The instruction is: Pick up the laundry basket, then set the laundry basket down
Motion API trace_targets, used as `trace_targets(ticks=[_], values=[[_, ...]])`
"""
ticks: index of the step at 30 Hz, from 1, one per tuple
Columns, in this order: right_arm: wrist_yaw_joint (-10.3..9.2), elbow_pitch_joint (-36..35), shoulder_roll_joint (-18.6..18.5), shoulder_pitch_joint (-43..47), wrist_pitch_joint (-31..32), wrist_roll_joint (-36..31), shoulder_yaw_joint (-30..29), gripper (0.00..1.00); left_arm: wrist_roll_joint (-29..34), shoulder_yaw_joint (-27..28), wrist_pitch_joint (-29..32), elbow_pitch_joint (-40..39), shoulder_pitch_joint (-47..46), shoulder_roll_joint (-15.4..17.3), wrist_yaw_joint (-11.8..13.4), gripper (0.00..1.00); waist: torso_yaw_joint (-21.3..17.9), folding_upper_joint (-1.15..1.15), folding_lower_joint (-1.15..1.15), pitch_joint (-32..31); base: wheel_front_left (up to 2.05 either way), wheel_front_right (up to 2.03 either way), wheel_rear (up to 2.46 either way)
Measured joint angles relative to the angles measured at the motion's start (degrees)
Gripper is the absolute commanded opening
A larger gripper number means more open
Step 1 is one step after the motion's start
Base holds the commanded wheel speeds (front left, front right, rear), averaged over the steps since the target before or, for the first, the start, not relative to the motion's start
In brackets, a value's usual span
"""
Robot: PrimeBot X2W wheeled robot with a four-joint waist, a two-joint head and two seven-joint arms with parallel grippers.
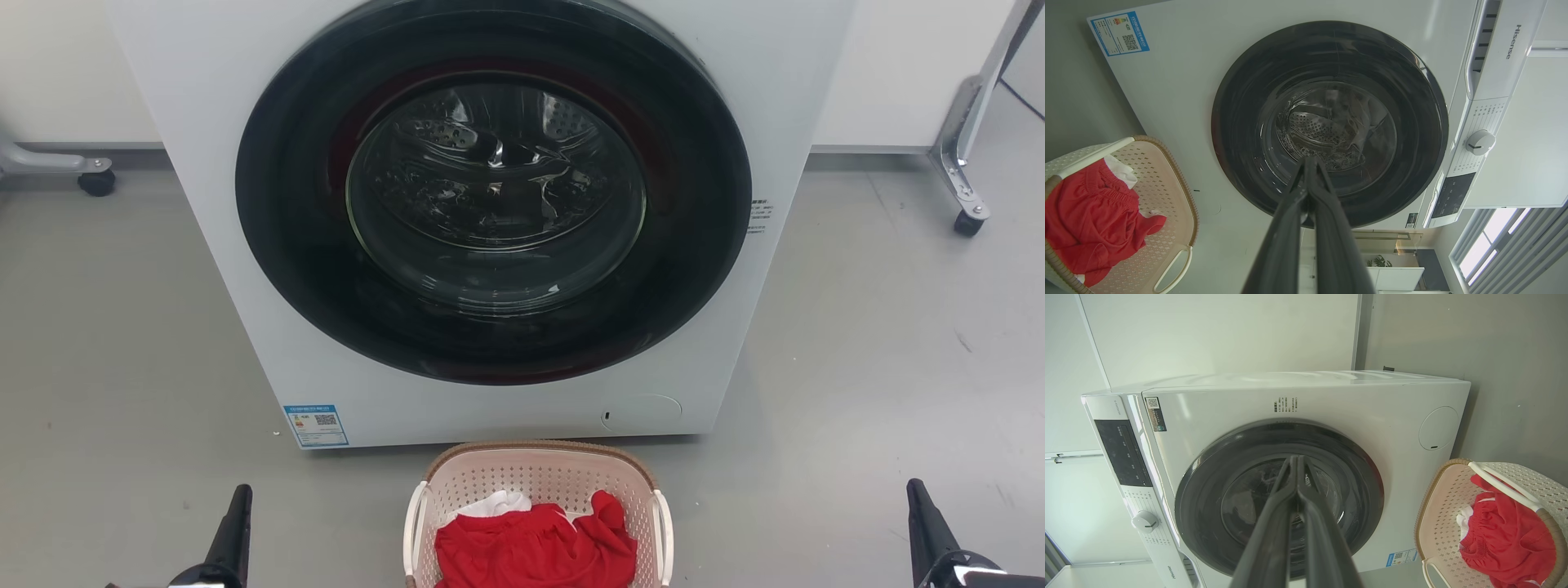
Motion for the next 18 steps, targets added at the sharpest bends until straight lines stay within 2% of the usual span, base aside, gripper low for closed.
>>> trace_targets(ticks=[18], values=[[0.05, 0.0, 0.0, 0.0, 0.0, 0.0, 0.0, 0.00, 0.0, 0.0, 0.0, 0.0, 0.0, 0.0, 0.0, 0.00, 0.0, 0.00, 0.00, 0.0, 0.00, 0.00, 0.00]])
